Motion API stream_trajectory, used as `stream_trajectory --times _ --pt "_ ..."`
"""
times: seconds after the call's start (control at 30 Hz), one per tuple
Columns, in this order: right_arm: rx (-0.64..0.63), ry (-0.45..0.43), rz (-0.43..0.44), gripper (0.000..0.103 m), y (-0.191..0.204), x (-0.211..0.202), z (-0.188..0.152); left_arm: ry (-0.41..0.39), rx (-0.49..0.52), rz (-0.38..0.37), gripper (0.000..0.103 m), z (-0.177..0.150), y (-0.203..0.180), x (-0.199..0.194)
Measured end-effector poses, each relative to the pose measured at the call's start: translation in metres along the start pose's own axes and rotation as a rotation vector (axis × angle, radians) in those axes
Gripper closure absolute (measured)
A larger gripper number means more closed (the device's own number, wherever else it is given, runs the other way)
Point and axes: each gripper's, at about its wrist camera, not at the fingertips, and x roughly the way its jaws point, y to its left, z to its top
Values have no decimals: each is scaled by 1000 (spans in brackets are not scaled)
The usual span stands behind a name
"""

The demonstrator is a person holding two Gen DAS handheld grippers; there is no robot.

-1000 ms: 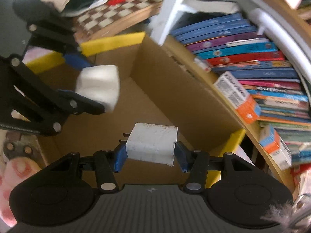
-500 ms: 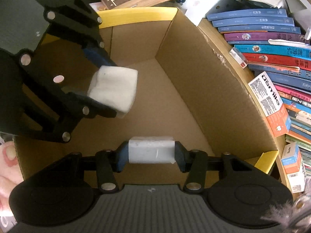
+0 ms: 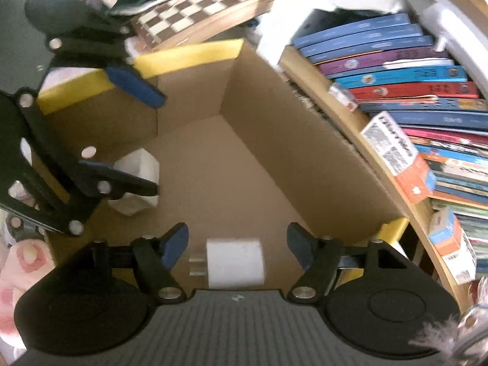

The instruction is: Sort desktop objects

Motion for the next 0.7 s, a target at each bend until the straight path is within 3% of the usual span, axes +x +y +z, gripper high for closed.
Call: stream_trajectory --times 0.23,0.4,0.7 --pt "115 -118 -86 21 -4 -46 -8 -96 -15 16 25 -4 -9 -41" --pt "216 -211 -123 18 2 -85 -18 -197 -84 34 20 -9 -13 -80" --pt "399 -320 -201 17 27 -137 -48 -283 -180 79 19 -38 -18 -131"
